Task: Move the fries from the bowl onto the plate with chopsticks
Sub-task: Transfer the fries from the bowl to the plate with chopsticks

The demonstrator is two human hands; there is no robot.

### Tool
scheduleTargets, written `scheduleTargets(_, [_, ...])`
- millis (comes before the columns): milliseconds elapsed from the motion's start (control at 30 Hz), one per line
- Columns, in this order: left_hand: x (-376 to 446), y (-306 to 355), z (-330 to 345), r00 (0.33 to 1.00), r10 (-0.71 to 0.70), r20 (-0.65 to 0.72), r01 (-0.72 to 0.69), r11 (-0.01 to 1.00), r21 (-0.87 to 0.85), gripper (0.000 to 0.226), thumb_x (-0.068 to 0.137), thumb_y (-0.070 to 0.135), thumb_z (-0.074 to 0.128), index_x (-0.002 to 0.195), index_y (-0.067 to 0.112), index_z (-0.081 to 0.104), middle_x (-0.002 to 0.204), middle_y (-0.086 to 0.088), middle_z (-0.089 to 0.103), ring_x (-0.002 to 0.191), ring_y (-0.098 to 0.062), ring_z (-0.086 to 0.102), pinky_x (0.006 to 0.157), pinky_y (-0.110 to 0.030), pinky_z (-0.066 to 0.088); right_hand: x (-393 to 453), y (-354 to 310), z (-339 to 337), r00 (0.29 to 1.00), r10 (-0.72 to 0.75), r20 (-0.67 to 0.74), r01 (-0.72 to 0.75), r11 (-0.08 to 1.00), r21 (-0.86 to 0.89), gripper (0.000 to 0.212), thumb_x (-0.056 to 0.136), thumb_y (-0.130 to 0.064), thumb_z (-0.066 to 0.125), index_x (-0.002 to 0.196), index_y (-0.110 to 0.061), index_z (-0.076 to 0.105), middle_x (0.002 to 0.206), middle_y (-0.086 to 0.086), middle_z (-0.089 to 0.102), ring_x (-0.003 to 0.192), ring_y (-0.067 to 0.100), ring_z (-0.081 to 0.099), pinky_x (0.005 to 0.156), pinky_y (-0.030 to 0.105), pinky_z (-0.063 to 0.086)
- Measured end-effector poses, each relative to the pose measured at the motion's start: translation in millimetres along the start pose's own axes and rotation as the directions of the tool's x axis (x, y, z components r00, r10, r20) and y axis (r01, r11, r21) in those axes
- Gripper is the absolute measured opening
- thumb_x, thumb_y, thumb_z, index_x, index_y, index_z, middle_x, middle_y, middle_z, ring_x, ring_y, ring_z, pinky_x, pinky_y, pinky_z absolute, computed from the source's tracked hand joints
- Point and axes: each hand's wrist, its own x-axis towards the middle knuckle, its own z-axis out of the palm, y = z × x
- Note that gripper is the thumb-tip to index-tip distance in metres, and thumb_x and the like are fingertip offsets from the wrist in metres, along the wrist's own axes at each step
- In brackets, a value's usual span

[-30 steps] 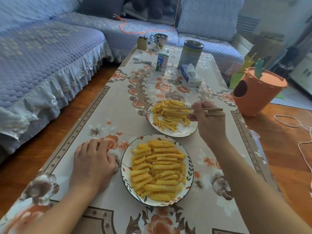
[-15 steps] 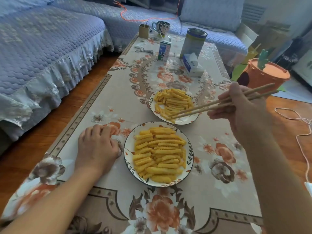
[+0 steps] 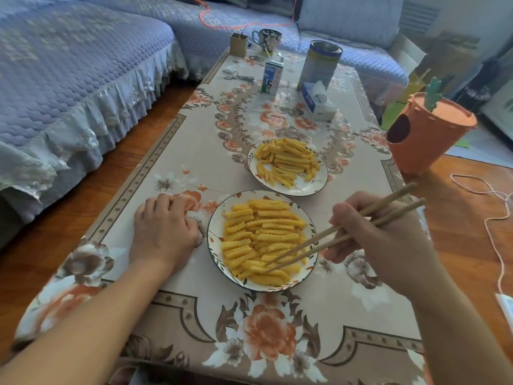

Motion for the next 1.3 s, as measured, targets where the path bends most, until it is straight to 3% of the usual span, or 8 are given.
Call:
scheduleTargets(267, [-2.1, 0.9, -0.2, 1.000, -0.004, -0.014, 0.004, 1.000, -0.017, 0.039, 0.085, 0.032, 0.041, 0.114, 0.015, 0.061, 0.107, -0.011, 0.058, 0.100, -0.031, 0.050, 0.096, -0.051, 0.044, 8.8, -1.5, -14.9, 0.994, -0.055, -0.092, 0.059, 0.998, 0.037, 0.032, 0.088, -0.031, 0.061, 0.076, -0.002, 0.065, 0.057, 0.020, 0.065, 0.048, 0.035, 0.069, 0.047, 0.031, 0.058])
scheduleTargets(400, [-2.6, 0.2, 2.1, 1.000, -0.002, -0.031, 0.001, 1.000, -0.019, 0.038, 0.085, 0.031, 0.041, 0.113, 0.015, 0.060, 0.106, -0.010, 0.058, 0.099, -0.031, 0.050, 0.094, -0.050, 0.044, 43.0, 17.8, -18.0, 0.942, -0.098, -0.320, 0.135, 0.986, 0.096, 0.033, 0.096, -0.036, 0.056, 0.087, -0.007, 0.067, 0.066, 0.010, 0.071, 0.060, 0.031, 0.074, 0.060, 0.037, 0.064])
scheduleTargets(567, [-1.4, -0.8, 3.6, 0.999, 0.005, -0.032, -0.006, 1.000, -0.015, 0.039, 0.085, 0.031, 0.041, 0.116, 0.017, 0.061, 0.107, -0.008, 0.059, 0.100, -0.029, 0.050, 0.095, -0.049, 0.045, 93.4, 49.2, -12.9, 0.890, -0.152, -0.429, 0.183, 0.982, 0.033, 0.027, 0.107, -0.024, 0.053, 0.091, -0.009, 0.070, 0.072, 0.010, 0.072, 0.065, 0.027, 0.075, 0.066, 0.040, 0.065])
scheduleTargets(833, [1.3, -2.4, 4.5, 1.000, 0.008, -0.014, -0.008, 1.000, -0.002, 0.040, 0.086, 0.033, 0.041, 0.120, 0.020, 0.059, 0.112, -0.004, 0.058, 0.106, -0.026, 0.049, 0.100, -0.046, 0.044, 144.8, 64.6, 3.0, 0.880, -0.216, -0.423, 0.218, 0.975, -0.045, 0.025, 0.106, -0.022, 0.055, 0.092, -0.005, 0.067, 0.082, 0.027, 0.069, 0.064, 0.021, 0.074, 0.064, 0.034, 0.063])
scheduleTargets(1067, [1.5, -2.1, 3.5, 1.000, -0.005, -0.008, 0.005, 1.000, 0.000, 0.042, 0.085, 0.033, 0.042, 0.120, 0.020, 0.061, 0.112, -0.004, 0.058, 0.107, -0.026, 0.050, 0.102, -0.048, 0.044, 158.6, 73.5, 6.5, 0.876, -0.254, -0.410, 0.208, 0.966, -0.155, 0.031, 0.106, -0.028, 0.056, 0.087, -0.004, 0.065, 0.076, 0.023, 0.067, 0.065, 0.028, 0.073, 0.067, 0.056, 0.061])
scheduleTargets(1167, [2.0, -2.4, 4.1, 1.000, -0.006, -0.010, 0.006, 1.000, -0.011, 0.042, 0.084, 0.032, 0.044, 0.120, 0.021, 0.062, 0.113, -0.003, 0.058, 0.108, -0.025, 0.050, 0.103, -0.047, 0.042, 154.6, 69.7, 5.8, 0.877, -0.234, -0.420, 0.210, 0.972, -0.102, 0.028, 0.106, -0.027, 0.054, 0.087, -0.011, 0.066, 0.081, 0.028, 0.067, 0.063, 0.026, 0.073, 0.066, 0.052, 0.062])
scheduleTargets(1233, [2.1, -1.9, 4.3, 1.000, -0.003, -0.014, 0.003, 1.000, -0.008, 0.041, 0.084, 0.032, 0.044, 0.120, 0.022, 0.061, 0.112, -0.003, 0.058, 0.108, -0.025, 0.050, 0.104, -0.046, 0.042, 146.8, 62.8, 3.3, 0.867, -0.226, -0.443, 0.230, 0.972, -0.045, 0.032, 0.107, -0.027, 0.052, 0.092, -0.002, 0.065, 0.080, 0.028, 0.068, 0.057, 0.019, 0.072, 0.061, 0.040, 0.063])
scheduleTargets(1300, [2.1, -1.0, 3.0, 1.000, -0.007, -0.016, 0.006, 1.000, -0.016, 0.041, 0.084, 0.032, 0.044, 0.119, 0.022, 0.061, 0.112, -0.004, 0.058, 0.108, -0.026, 0.050, 0.104, -0.047, 0.041, 132.8, 50.9, -2.8, 0.866, -0.215, -0.452, 0.247, 0.969, 0.012, 0.036, 0.107, -0.029, 0.050, 0.090, 0.000, 0.064, 0.070, 0.017, 0.070, 0.054, 0.019, 0.071, 0.057, 0.034, 0.062])
